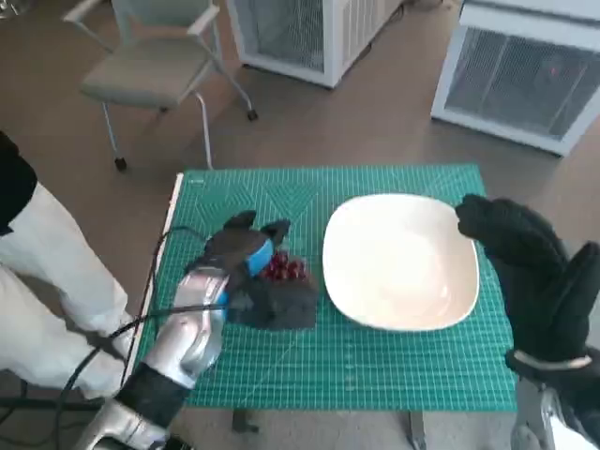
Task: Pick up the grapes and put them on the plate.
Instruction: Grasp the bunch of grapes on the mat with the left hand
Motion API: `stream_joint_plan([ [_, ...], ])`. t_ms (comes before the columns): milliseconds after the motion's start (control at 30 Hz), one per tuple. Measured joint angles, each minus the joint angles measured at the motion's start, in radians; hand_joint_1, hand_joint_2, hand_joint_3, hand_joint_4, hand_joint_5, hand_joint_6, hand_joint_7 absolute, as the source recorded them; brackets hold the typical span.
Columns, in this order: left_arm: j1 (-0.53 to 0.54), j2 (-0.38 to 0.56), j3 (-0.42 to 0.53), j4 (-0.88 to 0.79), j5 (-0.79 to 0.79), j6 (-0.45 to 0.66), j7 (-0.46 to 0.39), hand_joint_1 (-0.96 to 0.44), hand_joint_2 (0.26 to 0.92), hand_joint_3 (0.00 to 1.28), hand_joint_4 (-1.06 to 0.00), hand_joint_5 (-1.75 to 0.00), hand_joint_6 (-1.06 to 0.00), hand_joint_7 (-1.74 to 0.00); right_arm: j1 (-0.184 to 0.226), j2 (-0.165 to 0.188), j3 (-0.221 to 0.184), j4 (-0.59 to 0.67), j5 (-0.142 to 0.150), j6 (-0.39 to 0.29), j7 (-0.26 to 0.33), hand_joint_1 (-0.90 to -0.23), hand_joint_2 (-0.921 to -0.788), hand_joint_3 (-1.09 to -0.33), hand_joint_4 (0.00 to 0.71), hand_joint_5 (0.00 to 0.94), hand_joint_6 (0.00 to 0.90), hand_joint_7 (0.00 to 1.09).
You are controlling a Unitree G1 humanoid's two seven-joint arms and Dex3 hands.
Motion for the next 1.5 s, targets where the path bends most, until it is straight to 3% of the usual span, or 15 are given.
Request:
stream_joint_plan([
  [367,-0.111,-0.074,-0.048,0.272,-0.027,-0.03,0.021,0.07,0.815,0.03,-0.17,-0.01,-0.3,-0.01,0.0,0.003,0.0,-0.003,0.0,0.0,0.0,-0.497,-0.921,-0.57,0.416,0.541,0.182,0.91],
  [1267,-0.138,-0.087,-0.074,0.415,-0.074,-0.083,0.074,0.07,0.827,0.03,-0.11,0.0,-0.29,0.0,0.0,0.003,-0.005,-0.002,0.001,0.002,0.0,-0.496,-0.921,-0.57,0.417,0.546,0.181,0.91],
  [1500,-0.179,-0.114,-0.078,0.492,-0.081,-0.086,0.081,0.07,0.845,0.04,-0.21,-0.04,-0.3,0.0,0.0,0.003,-0.005,0.0,0.001,0.002,0.0,-0.495,-0.921,-0.57,0.417,0.546,0.18,0.91],
])
